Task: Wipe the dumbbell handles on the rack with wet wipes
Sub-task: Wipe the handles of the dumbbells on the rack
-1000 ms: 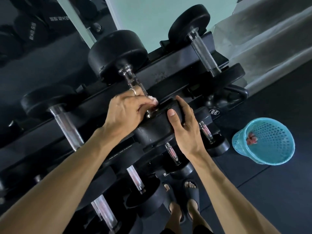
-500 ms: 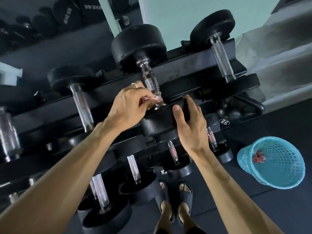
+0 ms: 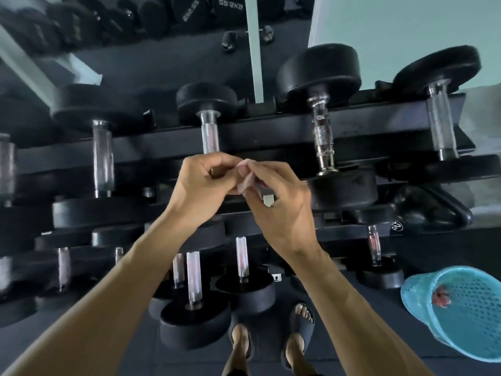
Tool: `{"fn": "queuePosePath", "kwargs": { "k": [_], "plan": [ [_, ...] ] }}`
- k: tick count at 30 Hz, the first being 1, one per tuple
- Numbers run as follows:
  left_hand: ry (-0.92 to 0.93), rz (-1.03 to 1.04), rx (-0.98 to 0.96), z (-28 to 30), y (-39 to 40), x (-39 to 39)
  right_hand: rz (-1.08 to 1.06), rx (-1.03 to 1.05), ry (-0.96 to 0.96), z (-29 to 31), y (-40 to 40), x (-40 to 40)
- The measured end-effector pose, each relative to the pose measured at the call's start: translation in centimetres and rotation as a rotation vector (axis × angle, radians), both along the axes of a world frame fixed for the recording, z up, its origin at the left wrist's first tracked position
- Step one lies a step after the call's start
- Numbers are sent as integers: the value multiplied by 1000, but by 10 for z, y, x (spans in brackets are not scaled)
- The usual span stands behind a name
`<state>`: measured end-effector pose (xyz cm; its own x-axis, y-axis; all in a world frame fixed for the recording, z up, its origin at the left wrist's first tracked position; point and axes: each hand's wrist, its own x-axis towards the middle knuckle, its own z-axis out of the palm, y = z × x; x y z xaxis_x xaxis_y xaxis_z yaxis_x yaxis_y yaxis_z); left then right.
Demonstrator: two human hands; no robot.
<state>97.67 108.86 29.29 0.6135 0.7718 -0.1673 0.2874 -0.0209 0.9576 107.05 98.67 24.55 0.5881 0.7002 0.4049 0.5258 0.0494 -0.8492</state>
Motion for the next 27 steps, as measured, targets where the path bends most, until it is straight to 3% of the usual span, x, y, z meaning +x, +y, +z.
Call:
{"fn": "queuePosePath", "kwargs": {
  "k": [2, 10, 16, 19, 27],
  "plan": [
    [3, -57, -57, 3, 10, -11, -12, -5, 91, 3, 10, -6],
    [96, -111, 150, -13, 60, -47, 157, -201, 484, 14, 44, -23],
    [249, -5, 414, -52, 72, -61, -51, -256, 434, 2, 68, -4],
    [296, 17, 384, -67, 68, -63, -79, -330, 427, -14, 84, 15],
    [109, 222, 302, -98, 57, -55, -68, -281, 357, -20, 154, 27]
  ]
}}
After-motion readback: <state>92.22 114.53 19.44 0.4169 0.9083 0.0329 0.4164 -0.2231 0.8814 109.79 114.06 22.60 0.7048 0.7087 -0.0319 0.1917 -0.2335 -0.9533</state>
